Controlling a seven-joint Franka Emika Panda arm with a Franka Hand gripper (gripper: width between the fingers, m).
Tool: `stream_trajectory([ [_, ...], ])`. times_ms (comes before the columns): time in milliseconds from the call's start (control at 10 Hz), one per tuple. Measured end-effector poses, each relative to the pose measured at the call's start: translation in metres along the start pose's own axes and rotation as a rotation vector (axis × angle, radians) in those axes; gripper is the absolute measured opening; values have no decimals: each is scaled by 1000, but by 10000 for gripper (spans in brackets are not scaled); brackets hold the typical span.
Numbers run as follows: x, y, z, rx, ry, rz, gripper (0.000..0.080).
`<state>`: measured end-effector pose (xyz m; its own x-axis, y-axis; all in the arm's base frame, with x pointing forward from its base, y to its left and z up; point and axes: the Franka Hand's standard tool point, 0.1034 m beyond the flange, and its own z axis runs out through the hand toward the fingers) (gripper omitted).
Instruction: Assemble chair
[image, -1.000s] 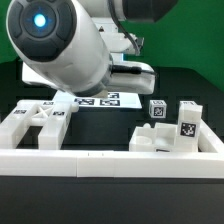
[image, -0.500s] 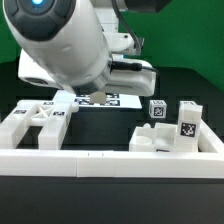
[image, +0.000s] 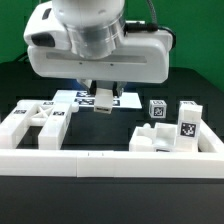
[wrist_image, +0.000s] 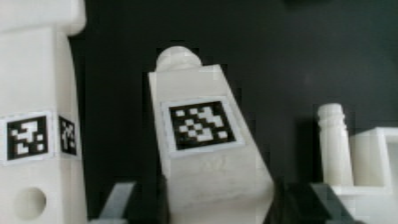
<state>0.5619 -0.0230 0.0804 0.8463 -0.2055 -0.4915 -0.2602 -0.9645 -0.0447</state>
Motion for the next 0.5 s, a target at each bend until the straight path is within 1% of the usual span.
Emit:
stream_trajectory([
  [100, 8, -3, -3, 1, 87, 0, 278],
  [200, 7, -10, -8, 5, 148, -3, 278],
  [300, 5, -15, -18, 20, 174, 9, 278],
  [400, 14, -20, -35, 58, 274, 42, 278],
  [500, 13, -22, -45, 66, 328, 44, 278],
])
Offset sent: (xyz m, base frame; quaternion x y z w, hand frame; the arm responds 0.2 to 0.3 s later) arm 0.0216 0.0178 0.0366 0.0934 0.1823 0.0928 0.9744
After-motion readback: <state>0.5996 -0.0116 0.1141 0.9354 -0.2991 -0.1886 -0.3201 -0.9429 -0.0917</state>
